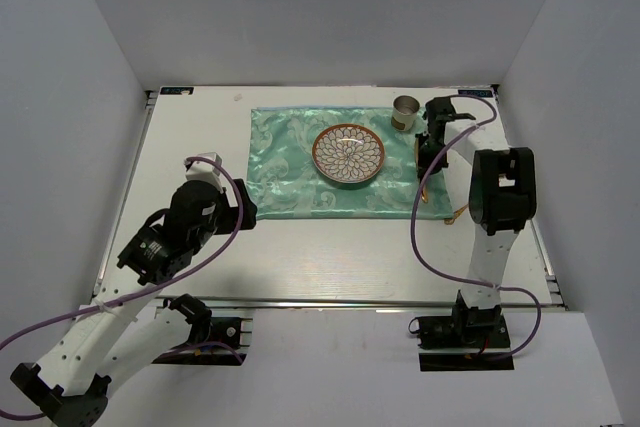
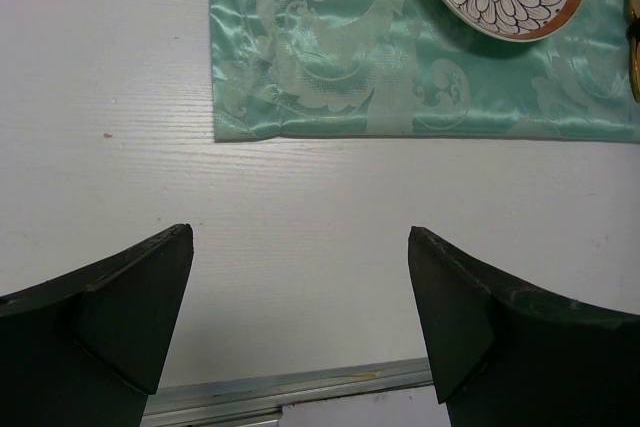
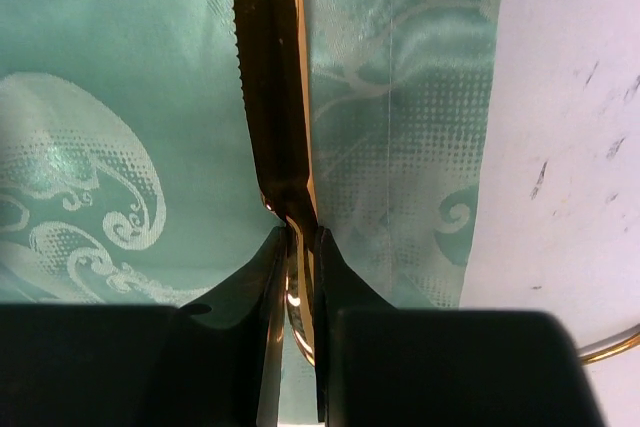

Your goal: Set the dinner table for one person

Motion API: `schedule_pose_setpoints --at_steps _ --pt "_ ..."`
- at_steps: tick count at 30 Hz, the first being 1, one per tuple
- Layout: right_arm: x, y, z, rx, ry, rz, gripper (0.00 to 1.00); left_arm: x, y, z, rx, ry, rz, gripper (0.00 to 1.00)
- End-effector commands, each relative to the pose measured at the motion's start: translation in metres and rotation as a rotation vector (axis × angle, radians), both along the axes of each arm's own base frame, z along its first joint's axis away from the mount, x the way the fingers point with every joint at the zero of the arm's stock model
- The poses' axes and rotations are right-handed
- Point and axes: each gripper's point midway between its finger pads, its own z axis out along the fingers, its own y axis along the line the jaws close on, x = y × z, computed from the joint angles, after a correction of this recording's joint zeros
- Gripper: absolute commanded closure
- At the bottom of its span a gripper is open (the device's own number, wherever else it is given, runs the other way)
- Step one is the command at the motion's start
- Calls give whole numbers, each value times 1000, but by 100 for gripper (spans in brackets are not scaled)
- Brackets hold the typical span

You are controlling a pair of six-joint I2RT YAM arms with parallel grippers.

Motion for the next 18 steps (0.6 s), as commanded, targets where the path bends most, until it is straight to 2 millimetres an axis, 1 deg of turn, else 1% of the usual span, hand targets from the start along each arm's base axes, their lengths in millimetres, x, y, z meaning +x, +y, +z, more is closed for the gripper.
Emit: schedule_pose_setpoints --at_steps 1,2,3,4,5,6,7,9,10,11,12,13,14,15,16,17,18 --pt "12 -4 11 -20 -20 15 100 0 -3 3 -7 -15 -17 2" --pt "12 -2 11 -7 -14 17 84 0 -2 3 -9 -17 -17 2" --pt "13 0 14 4 -17 19 62 0 -2 3 -7 -18 -15 2" --pt "13 3 19 17 -30 23 48 0 -2 3 -7 -16 -16 2" --pt "16 4 23 27 -48 18 39 0 -2 3 -6 -17 -15 2" --pt "16 8 28 45 -60 13 25 0 -2 3 -6 -17 -15 2" --pt "18 8 40 50 -90 6 11 0 -2 4 -9 -19 -14 2" --pt "22 7 53 65 -121 -19 11 0 -2 3 -8 -16 -15 2" --pt "24 5 65 67 -150 -37 11 0 -2 3 -8 -18 -16 2" --pt "24 -4 70 33 -168 -117 11 -1 -1 4 -7 -19 -13 2" --pt "24 -10 86 22 -209 -168 11 -1 -1 4 -9 -19 -13 2" --pt "22 -20 87 -19 -229 -233 11 -1 0 5 -10 -24 -10 2" --pt "18 -24 99 0 -255 -345 11 -1 0 6 -13 -30 -7 2" --pt "14 -30 103 -9 -264 -390 11 -1 0 8 -17 -36 -7 2" --pt "4 -44 96 -61 -261 -453 11 -2 1 8 -19 -39 -7 2" --pt "0 -52 107 -51 -301 -539 11 -2 1 9 -22 -42 -8 2" --pt "-7 -58 108 -63 -315 -586 11 -2 1 9 -22 -43 -7 2"
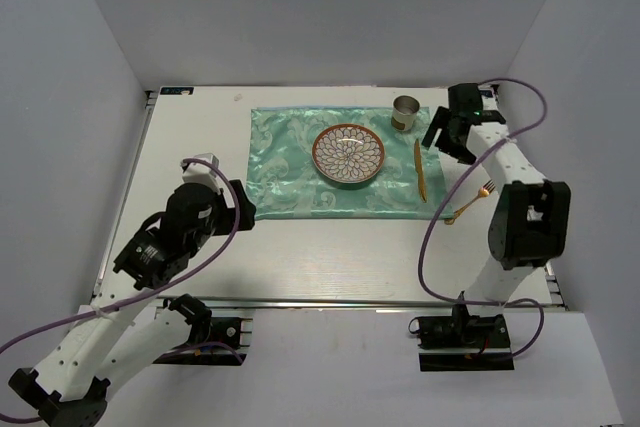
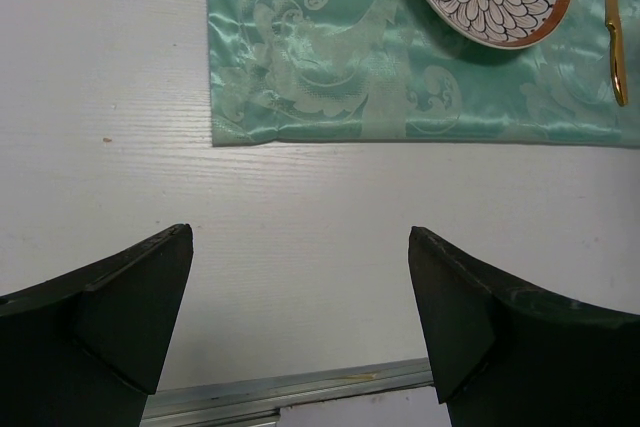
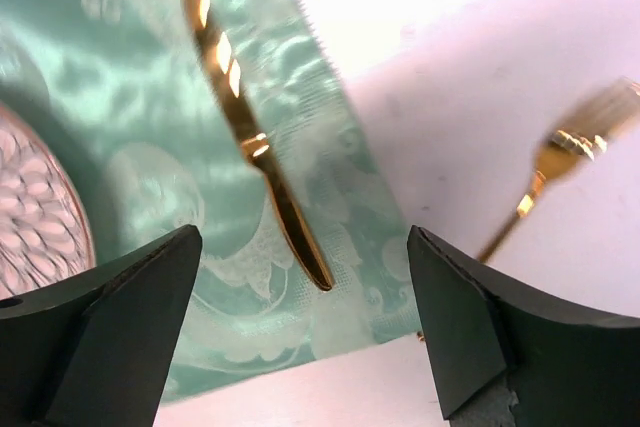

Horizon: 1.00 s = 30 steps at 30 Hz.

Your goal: Set the dinner table for one person

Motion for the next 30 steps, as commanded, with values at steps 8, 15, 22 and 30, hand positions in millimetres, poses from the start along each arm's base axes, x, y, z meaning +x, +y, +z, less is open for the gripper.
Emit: schedule_pose_setpoints --at_steps 8,15,22,30 --pt "-66 -79 -19 -2 -40 -554 13 -2 0 7 -18 -36 -10 2" --pt "-83 -93 -48 10 -31 -679 21 -2 3 10 -21 -45 2 2" --pt "-76 -107 -82 -4 62 -651 35 -4 3 11 -29 -54 -3 2" --pt "-90 -103 -130 39 215 -585 85 -3 1 10 -26 -50 -12 2"
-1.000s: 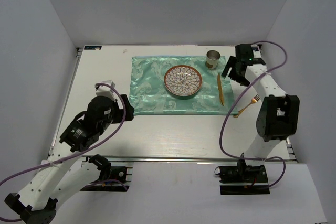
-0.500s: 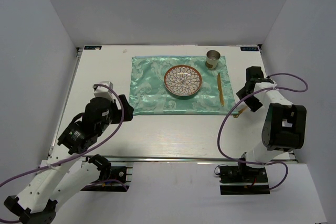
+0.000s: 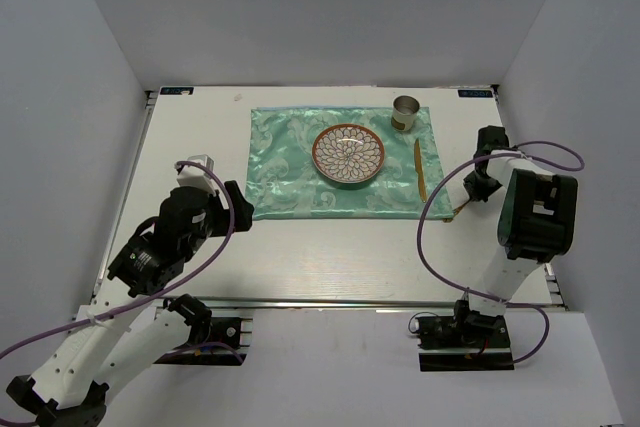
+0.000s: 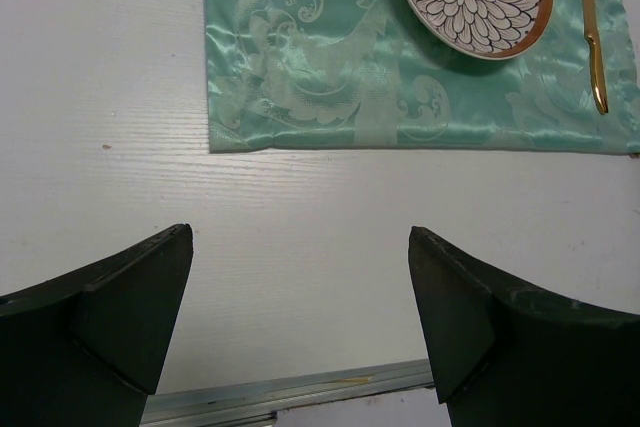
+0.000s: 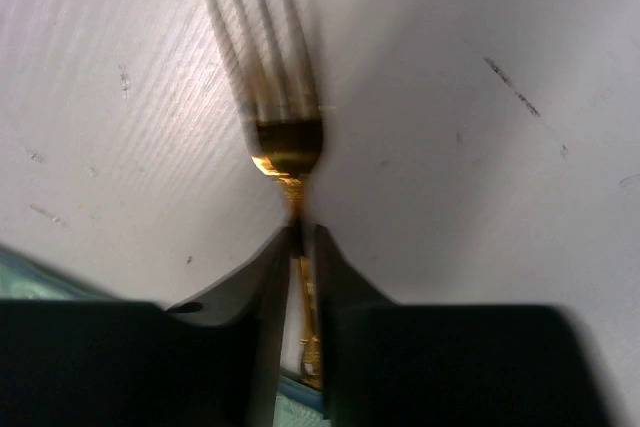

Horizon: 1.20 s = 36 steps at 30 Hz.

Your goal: Set the dinner table for one person

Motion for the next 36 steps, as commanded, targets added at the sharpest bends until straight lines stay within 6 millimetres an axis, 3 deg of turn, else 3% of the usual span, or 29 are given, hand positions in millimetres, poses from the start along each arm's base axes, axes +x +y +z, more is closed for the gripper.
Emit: schedule_pose_setpoints --at_steps 1,6,9,10,11,13,16,18,19,20,21,23,24,25,27,28,29,30,31,32,33,35,36 --pt "-18 8 -31 60 68 21 100 1 -3 1 -1 -11 -13 2" --pt "-33 9 -41 59 95 10 100 1 -2 2 -3 -15 -15 2" --pt "-35 -4 -28 -11 117 -9 100 1 -2 1 -2 -14 -12 2" --pt "-27 -11 -14 -45 104 -17 100 1 -2 1 -3 -14 -13 2" --pt "-36 -23 -1 -117 141 -50 100 1 -2 1 -2 -14 -12 2" --pt "-34 -35 24 -182 133 -89 100 1 -2 1 -2 -14 -12 2" --pt "-22 -50 92 -291 5 -130 100 1 -1 3 -6 -20 -5 2" --pt "-4 -40 121 -291 -105 -60 100 1 4 5 -12 -31 18 2" --pt "2 -32 147 -273 -212 -26 100 1 6 6 -12 -34 27 2" --pt "15 -16 156 -262 -312 28 100 0 9 8 -17 -41 41 2" --pt "20 0 177 -229 -417 108 100 -1 13 10 -26 -52 66 2" --pt "29 32 182 -165 -515 223 100 -3 17 13 -38 -63 84 2" --pt "42 60 193 -124 -585 323 100 -4 20 18 -48 -83 94 2" --pt "45 71 196 -103 -590 353 100 -5 21 19 -54 -90 99 2" --pt "63 134 204 30 -642 574 100 -8 24 22 -63 -105 105 2" --pt "71 176 224 94 -715 696 100 -8 24 23 -69 -111 105 2" --pt "74 188 227 135 -720 742 100 -9 24 24 -72 -115 105 2" --pt "69 241 219 233 -695 865 100 -9 24 25 -75 -120 105 2" --pt "71 259 222 246 -691 888 100 -9 24 25 -75 -118 104 2" --pt "77 278 241 261 -729 903 100 -8 24 24 -72 -116 103 2" --pt "69 313 220 269 -655 921 100 -7 24 23 -67 -109 107 2" --pt "69 347 219 342 -657 876 100 -7 25 22 -62 -102 118 2" --pt "61 386 214 389 -654 862 100 -6 26 21 -60 -100 122 2"
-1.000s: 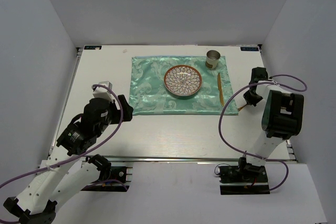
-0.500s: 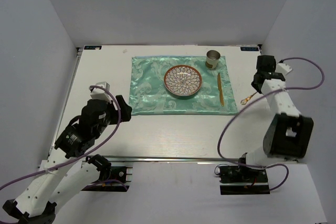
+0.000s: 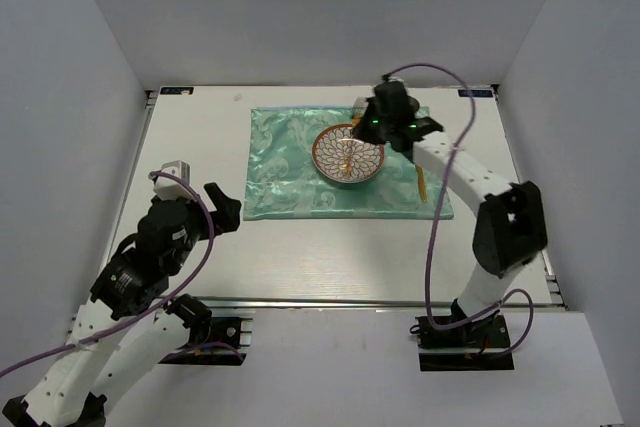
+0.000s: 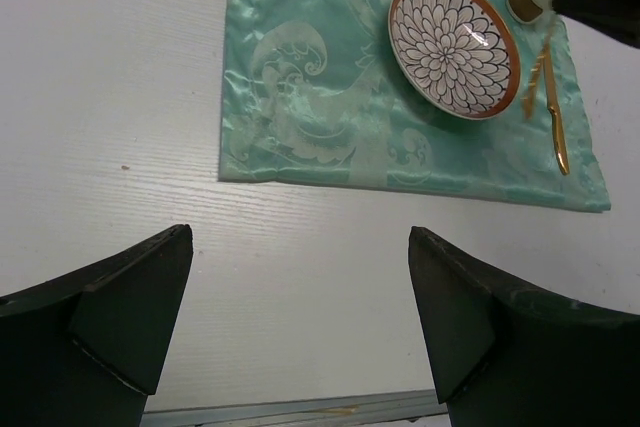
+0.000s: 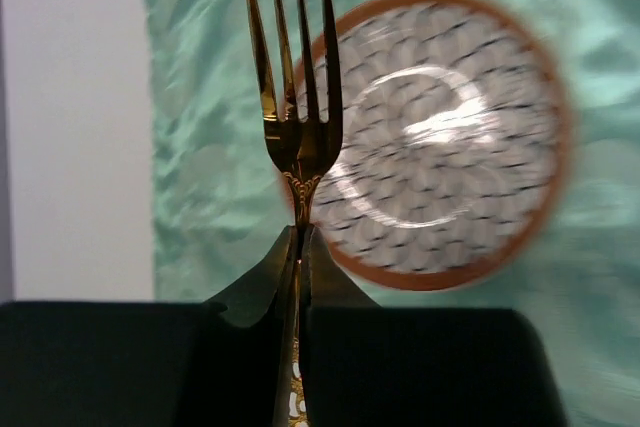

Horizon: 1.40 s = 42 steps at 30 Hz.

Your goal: Set the dinner table for one person

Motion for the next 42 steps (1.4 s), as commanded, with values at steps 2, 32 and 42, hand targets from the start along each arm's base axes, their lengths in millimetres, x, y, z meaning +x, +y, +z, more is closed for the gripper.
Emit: schedule_pose_setpoints --at_steps 2,32,42 --pt "-12 119 23 163 -10 67 100 3 5 -6 15 22 39 2" --pt "1 239 -126 -50 203 282 100 -1 3 0 -5 -11 9 2" --pt "1 237 -135 -50 218 275 100 -1 2 1 -7 -13 5 2"
